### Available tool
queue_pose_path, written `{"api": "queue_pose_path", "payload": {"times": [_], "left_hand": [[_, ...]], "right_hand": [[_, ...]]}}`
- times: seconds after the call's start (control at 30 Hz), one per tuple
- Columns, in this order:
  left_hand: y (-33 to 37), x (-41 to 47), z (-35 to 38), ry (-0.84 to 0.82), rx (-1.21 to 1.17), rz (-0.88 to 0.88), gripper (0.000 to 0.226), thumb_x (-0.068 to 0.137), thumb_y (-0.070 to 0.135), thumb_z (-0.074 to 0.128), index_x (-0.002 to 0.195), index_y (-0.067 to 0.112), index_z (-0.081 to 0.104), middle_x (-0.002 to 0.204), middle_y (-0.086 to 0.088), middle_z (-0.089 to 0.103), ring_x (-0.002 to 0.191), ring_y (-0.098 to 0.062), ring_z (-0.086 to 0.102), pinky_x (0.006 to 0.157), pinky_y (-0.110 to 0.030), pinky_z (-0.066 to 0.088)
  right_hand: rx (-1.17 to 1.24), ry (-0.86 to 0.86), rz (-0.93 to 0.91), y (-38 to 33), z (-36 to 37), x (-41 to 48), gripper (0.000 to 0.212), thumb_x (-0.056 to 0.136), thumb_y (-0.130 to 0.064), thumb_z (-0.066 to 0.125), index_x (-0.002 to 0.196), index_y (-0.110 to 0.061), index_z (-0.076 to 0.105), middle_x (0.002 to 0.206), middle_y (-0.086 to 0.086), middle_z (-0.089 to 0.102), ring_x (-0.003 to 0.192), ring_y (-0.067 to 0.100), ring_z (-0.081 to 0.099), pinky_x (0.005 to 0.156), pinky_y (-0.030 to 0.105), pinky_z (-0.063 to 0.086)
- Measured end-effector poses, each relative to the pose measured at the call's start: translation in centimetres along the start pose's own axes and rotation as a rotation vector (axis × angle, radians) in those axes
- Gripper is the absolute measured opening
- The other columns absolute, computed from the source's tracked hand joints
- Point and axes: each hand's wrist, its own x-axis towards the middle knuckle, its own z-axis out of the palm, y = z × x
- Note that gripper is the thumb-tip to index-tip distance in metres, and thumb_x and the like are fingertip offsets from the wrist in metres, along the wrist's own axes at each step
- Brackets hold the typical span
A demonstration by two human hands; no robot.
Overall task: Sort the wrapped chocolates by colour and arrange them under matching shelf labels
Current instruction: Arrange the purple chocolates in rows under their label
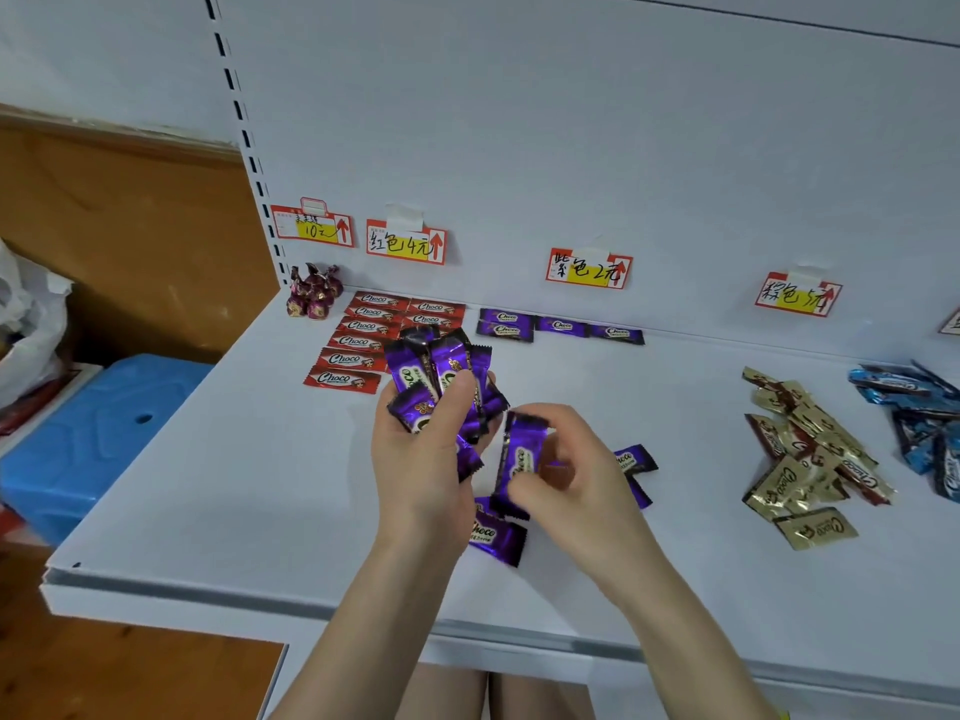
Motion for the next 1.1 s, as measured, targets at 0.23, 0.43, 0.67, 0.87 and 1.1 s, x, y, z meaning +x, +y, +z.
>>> {"api": "queue_pose_path", "payload": {"times": [0.23, 0.43, 0.67, 0.87, 1.1], "left_hand": [[0.1, 0.7, -0.8, 0.029, -0.011, -0.021, 0.029, 0.083, 0.008, 0.066, 0.11, 0.018, 0.059, 0.086, 0.003, 0.074, 0.08, -0.015, 0.072, 0.073, -0.035, 0.059], [0.0, 1.5, -1.1, 0.066, -0.013, -0.043, 0.035, 0.082, 0.009, 0.067, 0.116, 0.015, 0.058, 0.092, 0.0, 0.074, 0.083, -0.017, 0.072, 0.074, -0.036, 0.058], [-0.4, 2.2, -0.9, 0.067, 0.0, -0.055, 0.036, 0.081, 0.01, 0.068, 0.115, 0.013, 0.058, 0.093, -0.001, 0.074, 0.083, -0.018, 0.072, 0.073, -0.036, 0.058], [-0.5, 2.7, -1.1, 0.084, -0.01, -0.063, 0.039, 0.081, 0.01, 0.068, 0.118, 0.011, 0.057, 0.093, -0.003, 0.074, 0.082, -0.018, 0.072, 0.07, -0.035, 0.059], [-0.3, 3.1, -1.2, 0.092, -0.004, -0.047, 0.027, 0.081, 0.01, 0.068, 0.106, 0.016, 0.059, 0.083, 0.004, 0.074, 0.078, -0.015, 0.072, 0.071, -0.036, 0.059]], "right_hand": [[0.173, 0.27, 0.067, 1.3, -4.4, 5.4, 0.011, 0.083, -0.013, 0.064, 0.077, -0.021, 0.066, 0.067, -0.009, 0.063, 0.061, 0.004, 0.057, 0.053, 0.018, 0.049], [0.023, 0.426, 0.172, 5.3, -7.5, 13.4, 0.01, 0.085, -0.006, 0.062, 0.093, -0.006, 0.057, 0.098, 0.016, 0.063, 0.089, 0.025, 0.065, 0.069, 0.027, 0.055], [-0.739, 0.33, -0.033, 7.8, -7.8, 14.1, 0.025, 0.092, -0.023, 0.054, 0.11, -0.006, 0.056, 0.111, 0.009, 0.061, 0.097, 0.019, 0.052, 0.072, 0.019, 0.035], [-0.977, 0.085, -0.229, 8.5, -7.2, 12.4, 0.03, 0.094, -0.025, 0.048, 0.117, -0.011, 0.061, 0.118, 0.007, 0.059, 0.112, 0.026, 0.046, 0.089, 0.03, 0.037], [-0.982, 0.05, -0.167, 8.2, -7.0, 14.6, 0.037, 0.097, -0.029, 0.041, 0.127, -0.011, 0.053, 0.129, 0.007, 0.052, 0.12, 0.024, 0.043, 0.095, 0.032, 0.037]]}}
